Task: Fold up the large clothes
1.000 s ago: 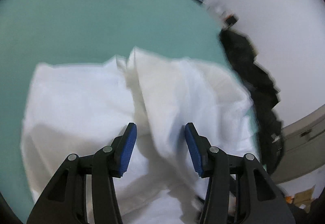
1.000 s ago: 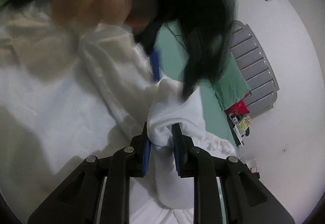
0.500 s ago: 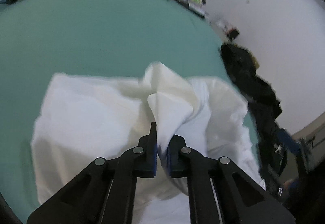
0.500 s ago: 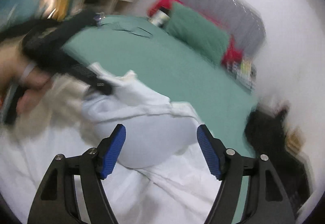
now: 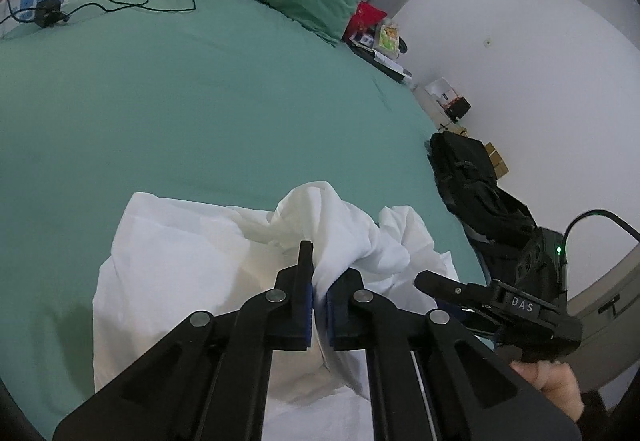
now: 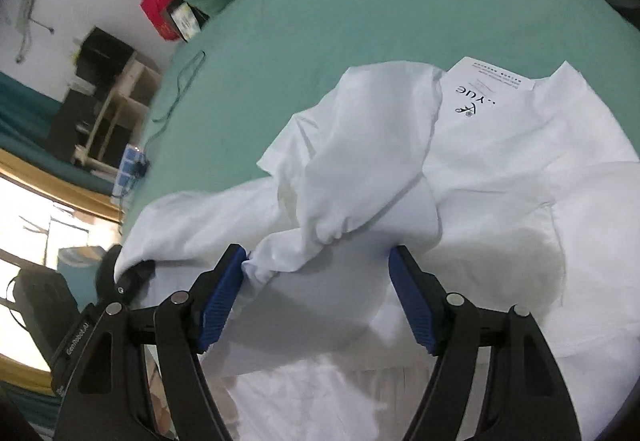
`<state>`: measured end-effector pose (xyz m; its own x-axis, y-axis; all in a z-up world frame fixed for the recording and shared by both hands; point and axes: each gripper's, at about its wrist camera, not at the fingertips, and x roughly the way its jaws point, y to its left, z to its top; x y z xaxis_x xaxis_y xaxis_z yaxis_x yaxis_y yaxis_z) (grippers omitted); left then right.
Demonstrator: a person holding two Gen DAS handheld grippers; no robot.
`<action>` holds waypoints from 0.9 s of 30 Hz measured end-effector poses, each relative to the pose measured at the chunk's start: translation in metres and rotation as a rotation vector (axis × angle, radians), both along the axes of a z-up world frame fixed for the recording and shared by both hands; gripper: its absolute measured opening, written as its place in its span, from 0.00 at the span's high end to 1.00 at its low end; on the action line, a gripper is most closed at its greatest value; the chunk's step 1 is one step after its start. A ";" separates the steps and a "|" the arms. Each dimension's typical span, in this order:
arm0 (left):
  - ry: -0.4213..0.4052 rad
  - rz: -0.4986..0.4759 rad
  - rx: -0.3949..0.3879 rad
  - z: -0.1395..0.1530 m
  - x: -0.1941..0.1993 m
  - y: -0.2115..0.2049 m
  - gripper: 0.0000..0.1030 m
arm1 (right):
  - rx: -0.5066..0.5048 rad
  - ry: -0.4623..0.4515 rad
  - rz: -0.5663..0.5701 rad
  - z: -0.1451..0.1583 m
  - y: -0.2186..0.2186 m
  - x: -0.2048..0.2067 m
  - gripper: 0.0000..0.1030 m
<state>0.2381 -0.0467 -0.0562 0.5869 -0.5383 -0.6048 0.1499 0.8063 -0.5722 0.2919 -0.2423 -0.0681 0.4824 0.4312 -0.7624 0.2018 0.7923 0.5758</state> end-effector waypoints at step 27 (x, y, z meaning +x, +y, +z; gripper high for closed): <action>0.175 0.060 -0.073 -0.048 -0.009 0.015 0.95 | -0.203 -0.297 -0.073 0.047 -0.041 -0.059 0.98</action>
